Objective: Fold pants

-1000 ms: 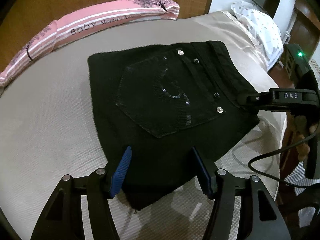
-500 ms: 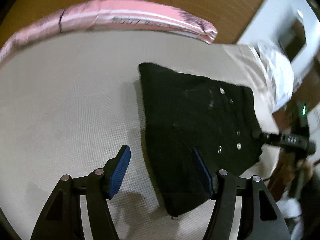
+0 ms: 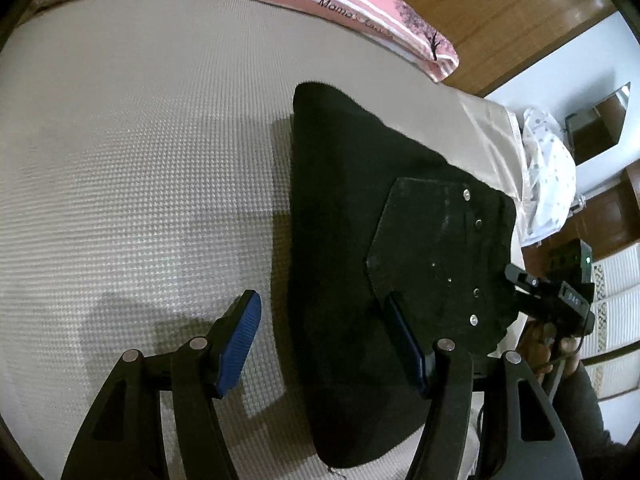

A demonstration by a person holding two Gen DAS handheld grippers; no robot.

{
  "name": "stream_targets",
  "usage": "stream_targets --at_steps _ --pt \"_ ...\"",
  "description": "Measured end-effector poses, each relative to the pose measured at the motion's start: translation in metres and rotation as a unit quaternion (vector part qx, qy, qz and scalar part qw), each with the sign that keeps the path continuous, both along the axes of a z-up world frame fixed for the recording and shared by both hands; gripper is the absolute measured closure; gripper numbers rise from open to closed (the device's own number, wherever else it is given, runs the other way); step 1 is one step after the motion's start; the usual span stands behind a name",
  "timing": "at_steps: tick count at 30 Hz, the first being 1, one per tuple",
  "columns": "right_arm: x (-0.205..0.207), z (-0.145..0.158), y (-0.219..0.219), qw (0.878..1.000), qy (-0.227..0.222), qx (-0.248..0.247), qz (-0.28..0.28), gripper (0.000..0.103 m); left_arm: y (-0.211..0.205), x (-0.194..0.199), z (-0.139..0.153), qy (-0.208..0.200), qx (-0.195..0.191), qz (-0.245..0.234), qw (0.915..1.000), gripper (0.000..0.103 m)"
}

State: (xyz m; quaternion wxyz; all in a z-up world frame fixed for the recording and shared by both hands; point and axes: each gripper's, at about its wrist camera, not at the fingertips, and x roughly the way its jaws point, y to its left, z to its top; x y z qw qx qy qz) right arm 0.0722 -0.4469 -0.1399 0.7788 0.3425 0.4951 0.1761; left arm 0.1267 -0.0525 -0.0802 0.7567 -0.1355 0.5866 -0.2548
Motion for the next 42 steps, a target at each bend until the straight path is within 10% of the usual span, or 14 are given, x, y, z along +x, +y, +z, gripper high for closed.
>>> stream_targets --at_steps 21,31,42 --pt "0.019 -0.009 0.016 0.997 -0.036 0.005 0.072 0.063 -0.046 0.018 -0.007 -0.067 0.025 -0.033 0.9969 0.036" --pt "-0.003 0.026 0.041 0.999 -0.041 -0.027 -0.003 0.080 -0.044 0.012 0.008 -0.083 0.034 -0.017 0.9958 0.081" --pt "0.006 0.065 0.095 0.999 -0.044 -0.006 0.015 0.081 0.007 0.005 0.045 -0.105 0.019 0.012 0.9942 0.086"
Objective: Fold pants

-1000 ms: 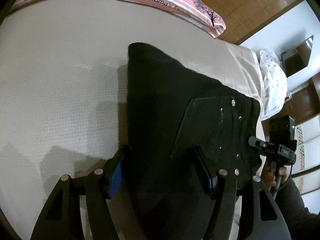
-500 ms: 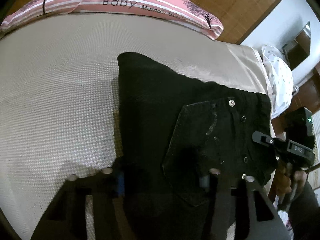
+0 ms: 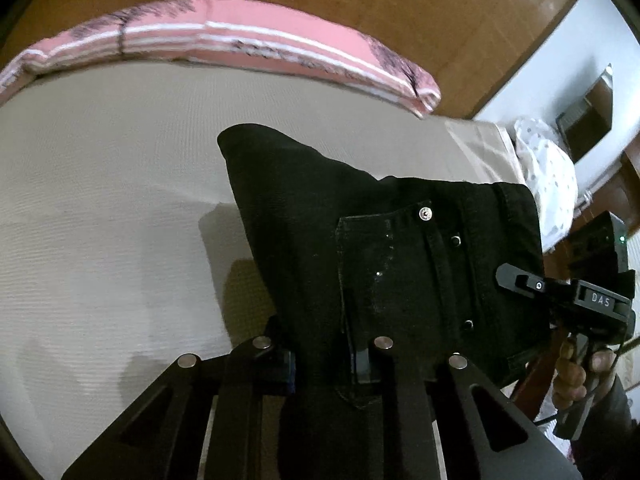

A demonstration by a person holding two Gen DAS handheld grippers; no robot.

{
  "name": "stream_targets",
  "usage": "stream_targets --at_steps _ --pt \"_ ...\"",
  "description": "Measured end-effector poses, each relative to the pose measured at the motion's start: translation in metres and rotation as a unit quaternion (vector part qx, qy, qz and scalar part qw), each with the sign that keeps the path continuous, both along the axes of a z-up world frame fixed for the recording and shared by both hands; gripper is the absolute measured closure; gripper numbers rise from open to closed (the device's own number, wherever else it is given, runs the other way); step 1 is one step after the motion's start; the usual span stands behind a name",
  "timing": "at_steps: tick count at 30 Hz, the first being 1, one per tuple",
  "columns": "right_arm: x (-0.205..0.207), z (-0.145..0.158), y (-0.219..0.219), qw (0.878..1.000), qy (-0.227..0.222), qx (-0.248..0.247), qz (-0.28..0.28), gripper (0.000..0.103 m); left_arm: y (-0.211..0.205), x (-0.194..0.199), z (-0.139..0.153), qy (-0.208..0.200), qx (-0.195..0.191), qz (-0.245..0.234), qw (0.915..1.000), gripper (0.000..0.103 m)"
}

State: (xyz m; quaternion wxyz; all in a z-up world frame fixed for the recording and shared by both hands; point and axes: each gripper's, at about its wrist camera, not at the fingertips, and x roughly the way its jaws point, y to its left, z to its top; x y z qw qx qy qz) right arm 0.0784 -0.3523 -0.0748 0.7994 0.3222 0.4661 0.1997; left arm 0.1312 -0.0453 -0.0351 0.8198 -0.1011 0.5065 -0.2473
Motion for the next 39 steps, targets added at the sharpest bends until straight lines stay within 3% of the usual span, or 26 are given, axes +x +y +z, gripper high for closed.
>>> stream_targets --at_steps 6,15,26,29,31,32,33,34,36,39 --pt "0.049 0.002 0.063 0.999 -0.005 0.020 0.042 0.082 0.061 0.015 0.015 -0.020 0.031 0.041 0.9985 0.086" --pt "0.139 -0.004 0.149 0.996 0.001 0.029 0.084 0.082 0.131 0.066 0.011 -0.035 0.066 0.077 0.9942 0.086" --pt "0.195 -0.006 0.167 0.997 0.014 0.014 0.077 0.082 0.149 0.130 -0.004 -0.036 0.072 0.064 0.9946 0.086" --pt "0.202 -0.012 0.167 0.998 0.011 -0.020 0.067 0.082 0.143 0.141 -0.020 -0.042 0.094 0.058 0.9930 0.083" --pt "0.206 -0.020 0.168 0.996 0.012 -0.061 0.060 0.081 0.142 0.144 -0.037 -0.034 0.116 0.067 0.9904 0.067" --pt "0.206 -0.024 0.171 0.994 0.010 -0.093 0.061 0.077 0.142 0.143 -0.048 -0.037 0.136 0.077 0.9869 0.062" --pt "0.206 -0.029 0.177 0.988 0.007 -0.143 0.060 0.066 0.142 0.142 -0.053 -0.044 0.146 0.083 0.9849 0.053" --pt "0.205 -0.035 0.182 0.981 0.003 -0.182 0.064 0.063 0.143 0.139 -0.058 -0.057 0.152 0.088 0.9828 0.050" --pt "0.202 -0.042 0.186 0.976 -0.008 -0.208 0.064 0.055 0.144 0.135 -0.060 -0.072 0.150 0.096 0.9814 0.047" --pt "0.201 -0.047 0.181 0.977 -0.009 -0.208 0.053 0.051 0.145 0.135 -0.058 -0.072 0.158 0.107 0.9790 0.040"
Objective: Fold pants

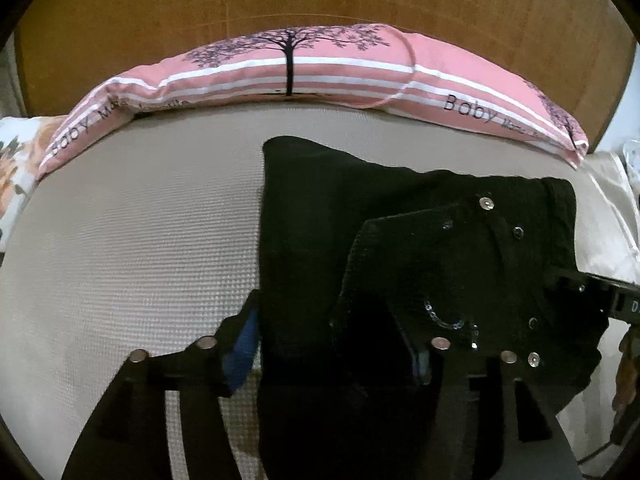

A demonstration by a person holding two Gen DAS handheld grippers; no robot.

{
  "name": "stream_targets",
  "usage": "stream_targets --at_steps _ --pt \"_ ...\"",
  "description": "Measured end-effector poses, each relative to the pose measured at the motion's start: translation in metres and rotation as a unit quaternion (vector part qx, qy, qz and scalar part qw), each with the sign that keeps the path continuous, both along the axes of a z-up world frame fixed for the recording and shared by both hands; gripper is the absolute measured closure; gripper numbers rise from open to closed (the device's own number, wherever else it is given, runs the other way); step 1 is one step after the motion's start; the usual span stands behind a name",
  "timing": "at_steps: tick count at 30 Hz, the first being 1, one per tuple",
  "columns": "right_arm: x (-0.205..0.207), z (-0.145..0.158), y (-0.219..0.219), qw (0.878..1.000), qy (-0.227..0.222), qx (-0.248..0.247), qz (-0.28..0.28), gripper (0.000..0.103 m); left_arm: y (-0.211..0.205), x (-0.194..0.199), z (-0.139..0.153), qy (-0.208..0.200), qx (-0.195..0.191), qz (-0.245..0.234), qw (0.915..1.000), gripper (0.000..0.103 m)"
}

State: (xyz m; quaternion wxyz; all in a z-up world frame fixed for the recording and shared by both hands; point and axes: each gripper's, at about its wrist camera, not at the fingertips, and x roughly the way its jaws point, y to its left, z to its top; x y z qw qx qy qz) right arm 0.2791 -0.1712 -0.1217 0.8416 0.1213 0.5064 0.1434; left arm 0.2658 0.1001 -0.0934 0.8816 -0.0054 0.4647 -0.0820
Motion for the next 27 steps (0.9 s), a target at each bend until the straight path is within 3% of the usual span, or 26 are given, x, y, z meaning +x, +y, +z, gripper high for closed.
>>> stream_targets --at_steps 3,7,14,17,21,27 --pt "-0.001 0.002 -0.002 1.000 -0.002 -0.007 -0.006 0.047 -0.002 -0.004 0.006 0.001 0.019 0.014 0.9997 0.039" --pt "-0.017 0.025 0.003 0.998 -0.034 -0.043 -0.016 0.043 -0.008 -0.025 0.020 -0.012 0.074 0.035 0.9966 0.039" --pt "-0.071 0.069 0.026 0.988 -0.115 -0.100 -0.022 0.009 -0.011 -0.087 0.047 -0.036 0.094 0.062 0.9929 0.033" --pt "-0.099 0.078 0.038 0.984 -0.133 -0.119 -0.016 0.003 -0.012 -0.112 0.059 -0.051 0.087 0.068 0.9925 0.030" --pt "-0.128 0.080 0.047 0.984 -0.126 -0.121 -0.021 0.001 -0.013 -0.149 0.074 -0.074 0.093 0.084 0.9894 0.021" --pt "-0.158 0.082 0.055 0.984 -0.133 -0.117 -0.023 0.001 -0.006 -0.185 0.082 -0.079 0.097 0.107 0.9863 0.020"
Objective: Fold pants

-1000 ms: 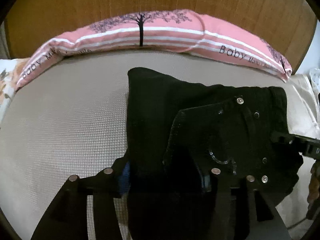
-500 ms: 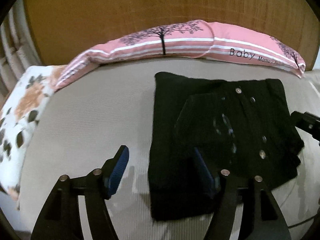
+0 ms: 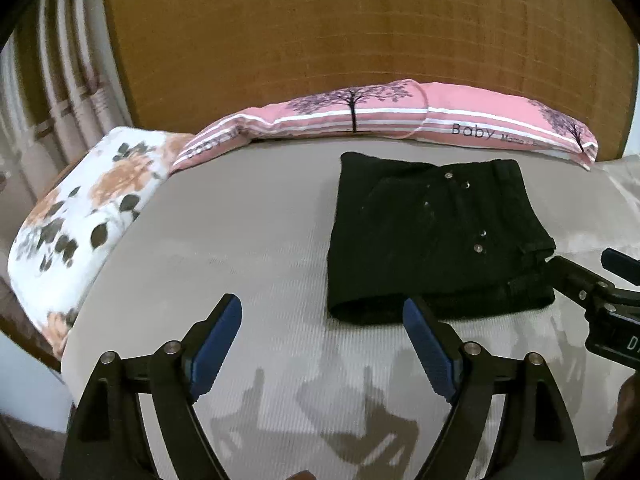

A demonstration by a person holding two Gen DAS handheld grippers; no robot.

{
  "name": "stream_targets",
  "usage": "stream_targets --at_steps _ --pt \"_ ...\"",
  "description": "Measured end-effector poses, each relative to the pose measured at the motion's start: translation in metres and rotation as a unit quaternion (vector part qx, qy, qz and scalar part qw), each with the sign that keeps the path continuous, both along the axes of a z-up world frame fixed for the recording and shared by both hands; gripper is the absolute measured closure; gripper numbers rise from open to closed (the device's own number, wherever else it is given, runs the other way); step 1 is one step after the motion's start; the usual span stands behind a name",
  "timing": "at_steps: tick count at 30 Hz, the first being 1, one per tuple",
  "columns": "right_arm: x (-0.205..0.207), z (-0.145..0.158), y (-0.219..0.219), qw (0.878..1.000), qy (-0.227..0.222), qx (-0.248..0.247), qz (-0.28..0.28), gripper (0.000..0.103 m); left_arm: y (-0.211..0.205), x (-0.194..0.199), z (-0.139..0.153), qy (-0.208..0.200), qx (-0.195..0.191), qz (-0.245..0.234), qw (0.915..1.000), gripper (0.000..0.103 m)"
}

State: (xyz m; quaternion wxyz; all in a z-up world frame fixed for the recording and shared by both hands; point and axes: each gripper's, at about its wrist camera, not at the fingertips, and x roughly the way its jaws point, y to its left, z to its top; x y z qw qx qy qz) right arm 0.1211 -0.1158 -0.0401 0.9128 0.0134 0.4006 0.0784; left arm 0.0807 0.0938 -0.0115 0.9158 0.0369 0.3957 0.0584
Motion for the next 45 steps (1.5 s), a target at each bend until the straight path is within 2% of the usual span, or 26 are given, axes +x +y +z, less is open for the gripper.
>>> stream_targets --at_steps 16,21,45 --pt "-0.035 0.003 0.002 1.000 -0.008 -0.021 -0.010 0.001 -0.002 -0.026 0.003 0.004 -0.011 0.009 0.9999 0.020" --pt "-0.038 0.006 -0.002 1.000 -0.004 -0.008 -0.007 0.001 -0.004 -0.028 0.004 0.003 -0.010 0.013 0.9999 0.020" --pt "-0.033 -0.006 0.007 0.999 0.014 -0.030 -0.001 0.001 -0.003 -0.022 -0.012 0.021 -0.006 0.008 0.9997 0.020"
